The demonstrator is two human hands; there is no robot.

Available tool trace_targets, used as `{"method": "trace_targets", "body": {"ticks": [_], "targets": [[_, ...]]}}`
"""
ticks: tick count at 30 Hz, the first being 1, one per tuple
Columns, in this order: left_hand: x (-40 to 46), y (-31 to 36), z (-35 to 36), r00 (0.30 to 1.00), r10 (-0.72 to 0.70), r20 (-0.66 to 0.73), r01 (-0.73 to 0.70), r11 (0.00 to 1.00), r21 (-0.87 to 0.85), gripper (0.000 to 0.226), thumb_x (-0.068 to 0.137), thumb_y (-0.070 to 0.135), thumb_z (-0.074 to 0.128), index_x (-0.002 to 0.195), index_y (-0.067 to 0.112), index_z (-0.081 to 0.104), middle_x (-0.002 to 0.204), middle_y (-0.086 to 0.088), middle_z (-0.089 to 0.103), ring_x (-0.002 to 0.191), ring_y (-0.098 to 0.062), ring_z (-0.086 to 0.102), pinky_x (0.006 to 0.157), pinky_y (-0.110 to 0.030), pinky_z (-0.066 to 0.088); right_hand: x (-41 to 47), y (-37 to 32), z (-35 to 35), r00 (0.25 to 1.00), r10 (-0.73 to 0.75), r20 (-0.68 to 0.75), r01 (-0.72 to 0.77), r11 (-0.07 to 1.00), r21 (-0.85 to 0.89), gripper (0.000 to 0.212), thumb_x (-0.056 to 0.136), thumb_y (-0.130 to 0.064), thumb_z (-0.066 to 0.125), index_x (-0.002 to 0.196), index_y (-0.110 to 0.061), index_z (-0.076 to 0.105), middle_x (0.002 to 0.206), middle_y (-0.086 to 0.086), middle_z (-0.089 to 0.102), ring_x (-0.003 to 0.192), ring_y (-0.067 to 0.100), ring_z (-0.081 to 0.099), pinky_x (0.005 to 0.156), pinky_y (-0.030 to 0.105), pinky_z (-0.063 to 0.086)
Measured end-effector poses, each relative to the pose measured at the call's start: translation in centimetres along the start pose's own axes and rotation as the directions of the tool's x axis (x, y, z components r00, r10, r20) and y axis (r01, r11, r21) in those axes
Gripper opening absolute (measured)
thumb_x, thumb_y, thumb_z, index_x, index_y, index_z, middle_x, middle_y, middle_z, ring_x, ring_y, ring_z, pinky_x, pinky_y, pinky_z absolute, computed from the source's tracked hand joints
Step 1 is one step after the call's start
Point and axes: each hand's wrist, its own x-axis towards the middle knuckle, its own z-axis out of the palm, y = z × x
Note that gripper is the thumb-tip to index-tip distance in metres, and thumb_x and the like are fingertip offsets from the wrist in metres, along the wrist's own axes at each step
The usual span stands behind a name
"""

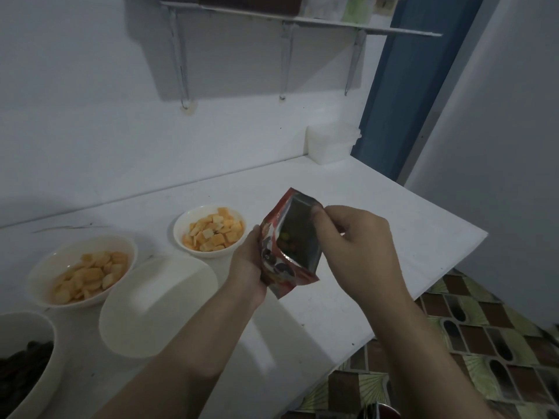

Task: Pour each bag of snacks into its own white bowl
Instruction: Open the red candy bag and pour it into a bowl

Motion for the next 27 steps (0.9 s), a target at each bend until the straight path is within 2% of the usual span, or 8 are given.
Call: {"method": "trace_targets", "body": {"ticks": [3,6,8,12,15,20,23,27], "targets": [[-0.2,1.2,-0.5,0.999,0.007,-0.046,-0.008,1.0,-0.026,0.036,0.096,0.047,0.049,0.117,0.02,0.064,0.108,-0.008,0.072,0.1,-0.029,0.067,0.086,-0.043,0.056,0.1,-0.8,-0.3,0.991,-0.13,0.0,0.13,0.991,0.02,0.012,0.096,-0.036,0.055,0.088,-0.027,0.053,0.08,-0.015,0.062,0.078,0.013,0.061,0.065,0.038,0.058],[-0.5,2.5,-1.5,0.994,0.074,-0.079,-0.077,0.997,-0.029,0.046,0.093,0.047,0.053,0.127,0.018,0.06,0.119,-0.013,0.069,0.107,-0.033,0.067,0.098,-0.05,0.05,0.0,-2.0,-0.3,0.948,-0.31,0.074,0.302,0.948,0.105,0.016,0.095,-0.037,0.056,0.094,-0.047,0.043,0.103,-0.024,0.052,0.099,0.0,0.056,0.076,0.023,0.057],[-1.1,3.6,-2.1,0.987,0.146,-0.063,-0.148,0.989,-0.018,0.046,0.097,0.045,0.047,0.127,0.013,0.06,0.118,-0.016,0.069,0.105,-0.034,0.067,0.096,-0.05,0.052,-0.4,-2.9,-0.2,0.906,-0.407,0.113,0.388,0.908,0.162,0.003,0.094,-0.046,0.05,0.095,-0.048,0.049,0.114,-0.023,0.047,0.111,0.001,0.049,0.084,0.02,0.052],[-1.8,6.2,-4.7,0.962,0.257,-0.086,-0.255,0.966,0.031,0.044,0.102,0.041,0.039,0.119,0.008,0.063,0.087,-0.011,0.072,0.079,-0.025,0.073,0.067,-0.036,0.058,-1.0,-4.3,0.6,0.837,-0.499,0.225,0.48,0.867,0.137,0.03,0.087,-0.063,0.048,0.093,-0.037,0.063,0.132,-0.028,0.038,0.132,0.0,0.025,0.079,-0.002,0.037],[-2.6,7.9,-6.8,0.937,0.324,-0.131,-0.311,0.944,0.111,0.045,0.105,0.035,0.032,0.089,0.011,0.067,0.071,-0.005,0.067,0.057,-0.017,0.069,0.049,-0.028,0.055,-1.2,-5.1,1.9,0.805,-0.564,0.184,0.563,0.824,0.059,0.018,0.088,-0.048,0.063,0.081,-0.033,0.07,0.142,-0.016,0.044,0.136,0.015,0.028,0.077,-0.001,0.034],[-4.1,9.6,-9.5,0.852,0.447,-0.273,-0.354,0.876,0.328,0.032,0.101,0.042,0.046,0.105,0.017,0.065,0.079,0.0,0.072,0.073,-0.017,0.074,0.068,-0.036,0.061,-2.1,-7.3,3.8,0.768,-0.623,0.147,0.59,0.778,0.215,0.011,0.087,-0.037,0.067,0.078,-0.032,0.071,0.142,-0.014,0.045,0.135,0.017,0.03,0.091,0.005,0.033],[-5.3,10.3,-12.0,0.851,0.408,-0.329,-0.333,0.906,0.262,0.045,0.097,0.052,0.045,0.113,0.015,0.066,0.102,-0.011,0.073,0.095,-0.031,0.072,0.09,-0.052,0.055,-2.3,-8.7,5.0,0.776,-0.583,0.239,0.52,0.807,0.281,0.011,0.088,-0.043,0.059,0.083,-0.039,0.067,0.144,-0.018,0.04,0.136,0.01,0.022,0.085,-0.001,0.029],[-7.8,11.0,-15.0,0.786,0.415,-0.459,-0.37,0.91,0.188,0.036,0.1,0.041,0.045,0.097,0.014,0.069,0.09,-0.006,0.075,0.083,-0.023,0.074,0.074,-0.038,0.061,-2.3,-8.7,7.8,0.811,-0.528,0.25,0.488,0.848,0.21,0.022,0.095,-0.044,0.054,0.092,-0.033,0.073,0.128,-0.014,0.047,0.121,0.008,0.031,0.074,0.009,0.033]]}}
